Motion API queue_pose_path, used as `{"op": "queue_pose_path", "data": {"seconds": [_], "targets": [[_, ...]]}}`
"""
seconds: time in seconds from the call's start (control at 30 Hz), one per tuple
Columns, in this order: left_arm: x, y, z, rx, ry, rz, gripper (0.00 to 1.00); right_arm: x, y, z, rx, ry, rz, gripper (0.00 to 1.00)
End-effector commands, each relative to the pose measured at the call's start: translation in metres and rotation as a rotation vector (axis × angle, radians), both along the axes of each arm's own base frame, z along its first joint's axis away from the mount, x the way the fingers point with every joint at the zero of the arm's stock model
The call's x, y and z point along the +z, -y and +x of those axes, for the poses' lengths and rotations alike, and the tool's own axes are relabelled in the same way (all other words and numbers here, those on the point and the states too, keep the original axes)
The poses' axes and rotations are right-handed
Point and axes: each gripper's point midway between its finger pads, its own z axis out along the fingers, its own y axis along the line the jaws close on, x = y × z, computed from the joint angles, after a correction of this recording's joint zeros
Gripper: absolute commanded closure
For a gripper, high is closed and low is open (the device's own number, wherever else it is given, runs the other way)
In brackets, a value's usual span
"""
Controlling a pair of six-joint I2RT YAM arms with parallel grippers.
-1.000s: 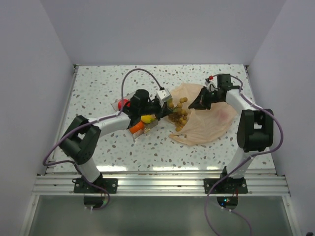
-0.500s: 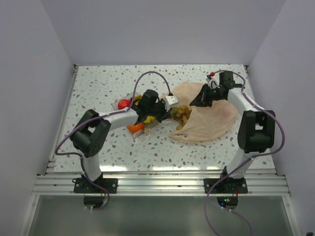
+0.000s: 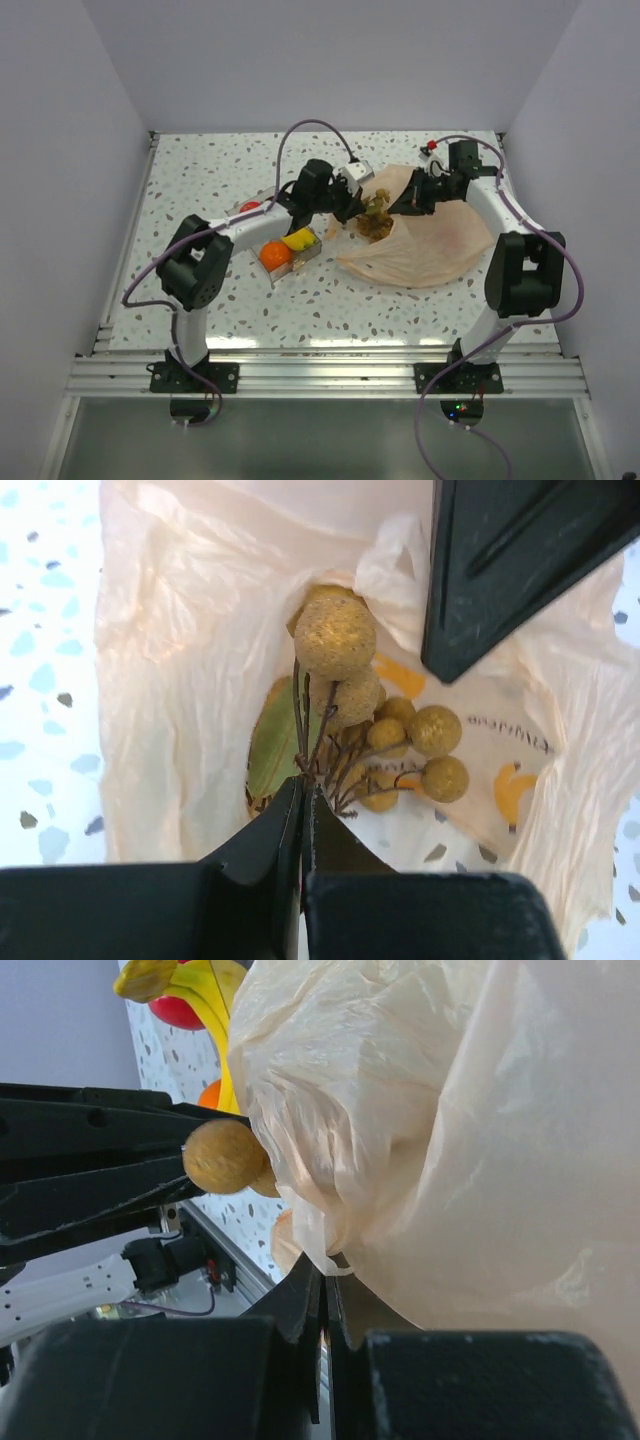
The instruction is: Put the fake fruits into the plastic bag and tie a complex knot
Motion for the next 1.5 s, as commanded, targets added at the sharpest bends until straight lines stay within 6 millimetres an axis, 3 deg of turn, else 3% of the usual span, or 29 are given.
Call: {"op": "queue_pose_path", "data": {"seconds": [0.0, 0.03, 0.1, 0.13, 0.17, 0.27, 0.33, 0.37, 0.43, 0.53, 0.63, 0.77, 0.9, 0.97, 1.0, 1.03, 1.07, 1.1, 1.27, 1.4, 1.47], "targets": [[0.031, 0.029, 0.01, 0.022, 0.023, -0.12, 1.0, 0.016, -0.006, -0.005, 0.032, 0.024, 0.033, 1.0], [0.015, 0.03, 0.017, 0.061, 0.007, -0.084, 1.0, 0.021, -0.008, -0.006, 0.04, 0.031, 0.047, 1.0], [0.001, 0.032, 0.021, 0.083, -0.034, -0.039, 1.0, 0.024, -0.009, -0.006, 0.042, 0.034, 0.057, 1.0], [-0.018, 0.032, 0.023, 0.084, -0.06, -0.004, 1.0, 0.027, -0.009, -0.005, 0.041, 0.039, 0.061, 1.0], [-0.021, 0.029, 0.024, 0.094, -0.064, 0.009, 1.0, 0.029, -0.009, -0.003, 0.032, 0.043, 0.066, 1.0], [0.005, 0.016, 0.006, 0.039, 0.025, -0.153, 1.0, 0.034, -0.01, 0.002, 0.017, 0.052, 0.076, 1.0], [0.013, 0.016, -0.016, -0.043, 0.101, -0.178, 1.0, 0.035, -0.008, 0.007, 0.006, 0.051, 0.073, 1.0], [0.005, 0.019, -0.026, -0.071, 0.067, -0.145, 1.0, 0.035, -0.008, 0.01, -0.005, 0.051, 0.072, 1.0], [-0.007, 0.018, -0.024, -0.061, 0.068, -0.099, 1.0, 0.039, -0.006, 0.013, -0.013, 0.06, 0.084, 1.0], [-0.025, 0.016, -0.006, 0.015, 0.0, -0.027, 1.0, 0.044, -0.01, 0.01, 0.006, 0.045, 0.118, 1.0], [-0.01, 0.023, -0.004, -0.003, -0.014, -0.091, 0.86, 0.038, -0.009, 0.004, 0.014, 0.031, 0.104, 1.0], [0.032, 0.038, -0.001, -0.026, 0.031, -0.175, 0.64, 0.03, -0.007, -0.007, 0.055, 0.019, 0.079, 1.0], [0.032, 0.047, -0.002, -0.075, -0.038, -0.125, 0.48, 0.019, -0.001, -0.01, 0.092, 0.013, 0.03, 1.0], [0.024, 0.038, -0.012, -0.107, -0.059, -0.088, 0.39, 0.015, 0.003, -0.007, 0.086, 0.022, 0.0, 1.0], [0.04, 0.034, -0.025, -0.158, -0.049, -0.112, 0.36, 0.014, 0.003, -0.006, 0.089, 0.022, -0.004, 1.0], [0.03, 0.021, -0.034, -0.164, -0.078, -0.101, 0.27, 0.013, 0.004, -0.006, 0.095, 0.024, -0.013, 1.0], [0.05, 0.011, -0.041, -0.2, -0.004, -0.107, 0.24, 0.013, 0.004, -0.006, 0.1, 0.026, -0.018, 1.0], [0.053, 0.004, -0.05, -0.238, 0.0, -0.109, 0.21, 0.012, 0.005, -0.005, 0.103, 0.028, -0.022, 1.0], [0.032, -0.03, -0.092, -0.406, -0.014, 0.03, 0.12, -0.003, 0.01, -0.012, 0.123, 0.019, -0.07, 1.0], [0.014, -0.043, -0.095, -0.366, -0.013, 0.079, 0.08, -0.011, 0.01, -0.021, 0.133, 0.004, -0.073, 1.0], [-0.003, -0.046, -0.09, -0.338, 0.0, 0.117, 0.0, -0.015, 0.011, -0.024, 0.136, -0.003, -0.079, 1.0]]}}
